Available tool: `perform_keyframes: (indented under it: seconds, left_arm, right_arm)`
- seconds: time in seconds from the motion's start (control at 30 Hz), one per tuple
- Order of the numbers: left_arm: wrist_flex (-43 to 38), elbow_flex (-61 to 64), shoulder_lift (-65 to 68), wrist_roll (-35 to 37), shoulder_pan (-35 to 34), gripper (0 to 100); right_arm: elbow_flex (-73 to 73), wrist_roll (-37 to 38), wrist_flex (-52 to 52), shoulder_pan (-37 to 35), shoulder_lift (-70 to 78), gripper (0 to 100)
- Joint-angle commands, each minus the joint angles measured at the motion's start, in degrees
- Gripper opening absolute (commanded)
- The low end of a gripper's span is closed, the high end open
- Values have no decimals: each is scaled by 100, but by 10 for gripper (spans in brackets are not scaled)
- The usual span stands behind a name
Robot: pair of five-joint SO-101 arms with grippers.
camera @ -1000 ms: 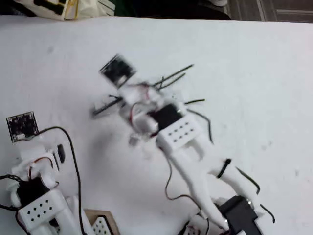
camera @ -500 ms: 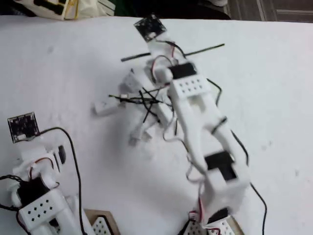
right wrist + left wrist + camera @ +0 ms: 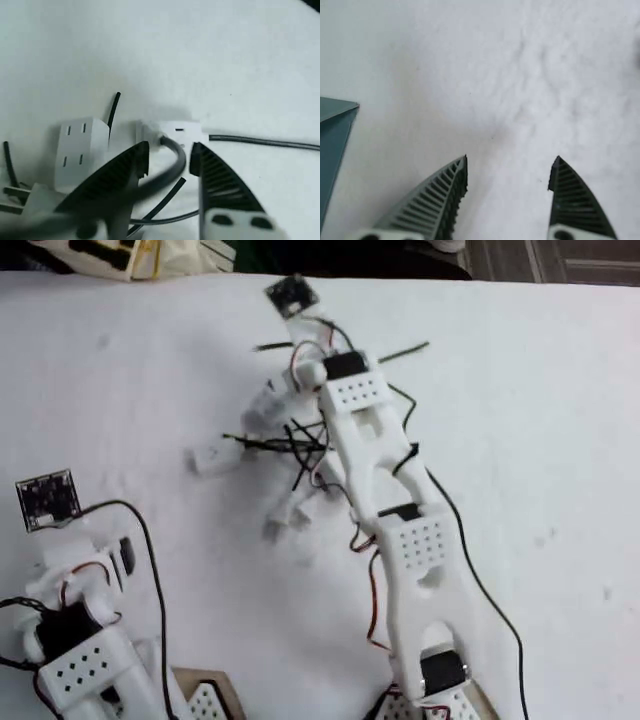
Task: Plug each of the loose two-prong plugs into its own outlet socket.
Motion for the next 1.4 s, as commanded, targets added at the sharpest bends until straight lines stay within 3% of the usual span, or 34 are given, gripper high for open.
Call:
perform_keyframes:
  seconds: [0.0, 0.27, 0.53, 0.9, 1.37]
  left_arm:
    - [-97, -18, -66, -62, 259, 269]
    - [-97, 18, -66, -70, 286, 270]
    - [-97, 18, -66, -281, 286, 269]
    - [-70, 18, -66, -325, 286, 268]
    - [-97, 79, -66, -334, 303, 268]
  right_arm:
    - [-1143, -123, 1059, -48, -127, 188]
    - [-2497, -123, 3380, -75, -92, 187]
    - [-1591, -44, 3407, -48, -215, 115]
    - [1547, 0, 3345, -277, -1824, 197]
    - [1943, 0, 2782, -136, -1156, 202]
